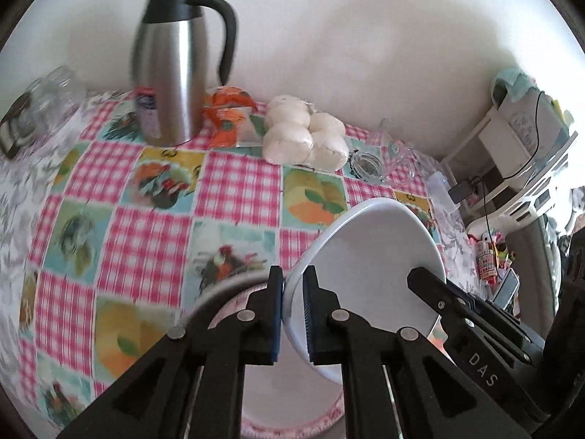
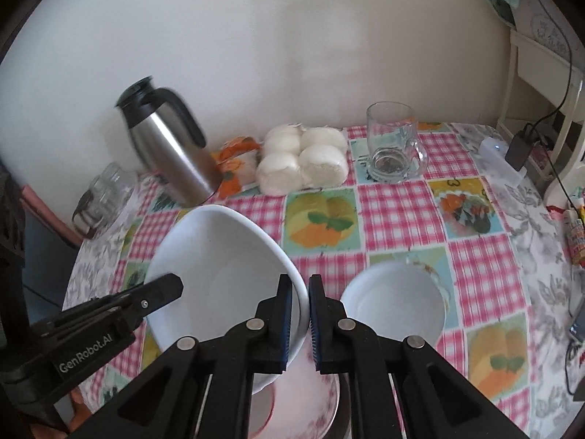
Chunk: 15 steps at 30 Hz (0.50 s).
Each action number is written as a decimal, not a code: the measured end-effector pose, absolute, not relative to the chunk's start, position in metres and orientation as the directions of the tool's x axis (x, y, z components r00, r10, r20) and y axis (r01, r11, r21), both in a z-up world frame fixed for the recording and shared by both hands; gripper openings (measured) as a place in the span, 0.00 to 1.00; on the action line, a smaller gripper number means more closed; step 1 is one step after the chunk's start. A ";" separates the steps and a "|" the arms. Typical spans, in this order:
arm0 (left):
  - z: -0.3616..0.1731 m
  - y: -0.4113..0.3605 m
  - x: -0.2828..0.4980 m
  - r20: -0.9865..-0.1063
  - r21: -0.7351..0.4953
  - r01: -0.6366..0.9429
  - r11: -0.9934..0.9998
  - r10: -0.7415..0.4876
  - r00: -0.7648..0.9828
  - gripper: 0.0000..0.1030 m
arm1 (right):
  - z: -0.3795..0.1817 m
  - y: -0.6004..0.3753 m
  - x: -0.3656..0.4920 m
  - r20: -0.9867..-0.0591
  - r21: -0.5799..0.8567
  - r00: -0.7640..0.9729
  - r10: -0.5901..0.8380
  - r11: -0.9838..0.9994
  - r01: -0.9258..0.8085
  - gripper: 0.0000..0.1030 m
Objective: Organize plates and bowls
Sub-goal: 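Lift the white bowl with both grippers and carry it over the basin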
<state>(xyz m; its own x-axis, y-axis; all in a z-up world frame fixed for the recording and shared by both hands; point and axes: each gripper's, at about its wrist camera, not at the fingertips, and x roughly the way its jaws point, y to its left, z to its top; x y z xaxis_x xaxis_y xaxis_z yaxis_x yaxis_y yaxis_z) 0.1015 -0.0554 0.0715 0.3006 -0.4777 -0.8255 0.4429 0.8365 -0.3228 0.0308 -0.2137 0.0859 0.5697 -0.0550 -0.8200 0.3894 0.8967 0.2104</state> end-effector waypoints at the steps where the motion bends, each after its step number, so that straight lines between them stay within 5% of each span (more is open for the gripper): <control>1: 0.073 -0.050 0.095 -0.820 -0.326 0.435 0.839 -0.480 0.311 0.08 | 0.087 -0.207 0.023 -0.816 0.214 0.576 -0.050 0.899 0.381 0.10; 15: 0.051 -0.009 0.063 -0.829 -0.322 0.358 0.876 -0.444 0.340 0.10 | 0.064 -0.173 -0.007 -0.827 0.265 0.561 0.026 0.898 0.350 0.12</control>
